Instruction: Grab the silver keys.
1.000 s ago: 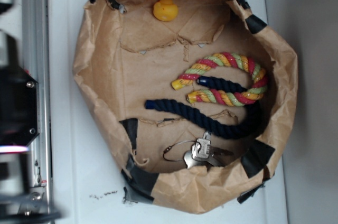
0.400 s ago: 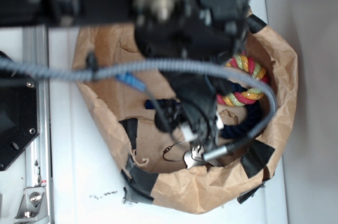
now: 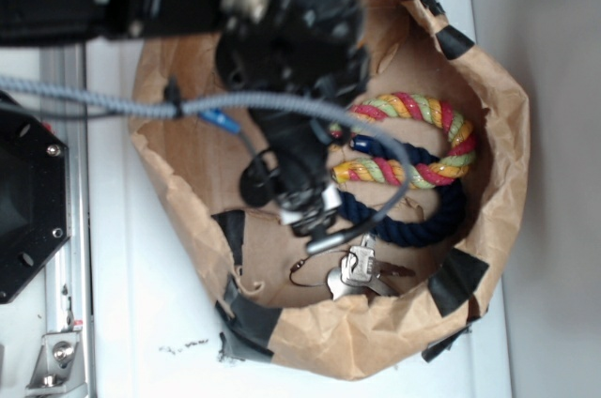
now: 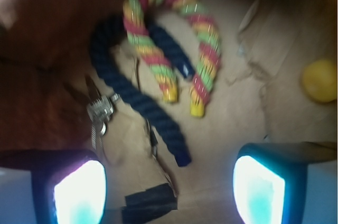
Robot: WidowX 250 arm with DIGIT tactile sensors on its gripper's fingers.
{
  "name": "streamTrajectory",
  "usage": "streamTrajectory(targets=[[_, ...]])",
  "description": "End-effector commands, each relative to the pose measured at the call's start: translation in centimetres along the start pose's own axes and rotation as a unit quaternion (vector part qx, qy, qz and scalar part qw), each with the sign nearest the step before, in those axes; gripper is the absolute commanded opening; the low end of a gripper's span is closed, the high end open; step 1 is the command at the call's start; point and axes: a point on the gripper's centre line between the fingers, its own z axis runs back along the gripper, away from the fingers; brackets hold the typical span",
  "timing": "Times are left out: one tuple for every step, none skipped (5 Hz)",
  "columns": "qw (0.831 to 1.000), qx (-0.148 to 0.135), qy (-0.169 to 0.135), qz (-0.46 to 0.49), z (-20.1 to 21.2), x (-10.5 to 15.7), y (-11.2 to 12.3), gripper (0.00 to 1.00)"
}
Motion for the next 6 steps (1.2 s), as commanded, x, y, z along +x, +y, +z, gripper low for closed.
streamTrajectory(targets=[[0.997,-0.021,-0.022,-0.067,-2.1,-0.1,-2.3,1.00],[0.995,-0.052,-0.020,-0.079,-2.3,-0.5,-4.0,1.00],[0.994,-0.061,-0.017,-0.085,-3.2,-0.6,-4.6,1.00],[0.994,-0.058,-0.017,-0.088,-5.0,-0.3,-5.6,1.00],[0.995,-0.045,-0.011,-0.083,-6.8,0.2,-5.6,1.00],[0.996,-0.044,-0.017,-0.080,-7.5,0.1,-5.5,0.00]])
